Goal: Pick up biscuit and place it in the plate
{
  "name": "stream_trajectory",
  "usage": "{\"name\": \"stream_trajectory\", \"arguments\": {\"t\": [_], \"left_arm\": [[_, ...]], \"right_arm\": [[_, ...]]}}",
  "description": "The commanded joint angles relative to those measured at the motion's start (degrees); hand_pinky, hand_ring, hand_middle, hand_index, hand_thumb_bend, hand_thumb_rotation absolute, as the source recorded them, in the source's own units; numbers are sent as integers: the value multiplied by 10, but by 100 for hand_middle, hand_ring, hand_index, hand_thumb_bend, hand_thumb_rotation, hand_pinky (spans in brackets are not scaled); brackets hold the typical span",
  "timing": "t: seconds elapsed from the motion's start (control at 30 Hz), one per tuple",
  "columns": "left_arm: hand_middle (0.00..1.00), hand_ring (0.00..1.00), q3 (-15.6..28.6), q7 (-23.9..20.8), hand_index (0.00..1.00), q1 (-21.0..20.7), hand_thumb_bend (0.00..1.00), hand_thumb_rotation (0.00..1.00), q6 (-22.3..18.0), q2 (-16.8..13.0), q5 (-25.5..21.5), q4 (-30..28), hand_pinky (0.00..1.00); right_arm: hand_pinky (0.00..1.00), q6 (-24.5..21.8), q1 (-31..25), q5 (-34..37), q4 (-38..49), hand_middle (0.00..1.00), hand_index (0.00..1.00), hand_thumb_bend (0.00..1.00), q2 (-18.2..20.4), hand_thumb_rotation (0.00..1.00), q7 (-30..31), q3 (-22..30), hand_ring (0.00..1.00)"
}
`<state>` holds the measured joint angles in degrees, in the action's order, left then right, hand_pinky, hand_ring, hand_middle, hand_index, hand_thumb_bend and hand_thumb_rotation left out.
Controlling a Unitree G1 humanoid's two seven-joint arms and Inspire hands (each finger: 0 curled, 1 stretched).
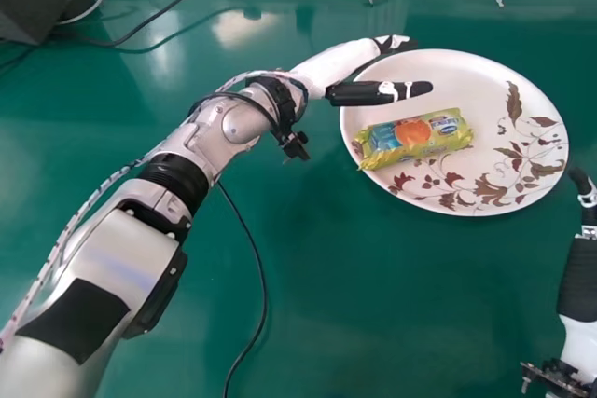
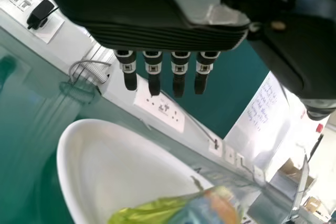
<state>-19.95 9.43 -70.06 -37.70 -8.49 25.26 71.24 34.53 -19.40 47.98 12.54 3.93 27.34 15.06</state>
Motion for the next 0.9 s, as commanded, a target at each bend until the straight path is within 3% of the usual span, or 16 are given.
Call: {"name": "stream_trajectory", "arguments": {"t": [0.0,0.2,0.3,0.6,0.87], "left_arm": [[100,98,13,12,100,19,100,64,-12,-4,-17,-11,100],[100,97,46,48,99,38,100,63,-15,2,-66,-24,100],[100,96,70,77,99,47,100,64,-8,8,-99,-29,99],[99,95,97,108,98,62,100,64,15,5,-131,-52,98],[99,94,131,147,98,84,100,64,27,2,-179,-89,98]], "right_arm": [[69,-5,1,7,-11,80,75,75,19,0,5,6,80],[69,-6,3,6,-12,80,73,75,20,0,5,8,80],[61,-6,4,6,-14,79,72,75,20,0,5,8,78],[65,-9,2,8,-12,77,72,75,20,0,6,9,78],[62,-11,2,6,-14,78,74,74,19,0,10,9,77]]}}
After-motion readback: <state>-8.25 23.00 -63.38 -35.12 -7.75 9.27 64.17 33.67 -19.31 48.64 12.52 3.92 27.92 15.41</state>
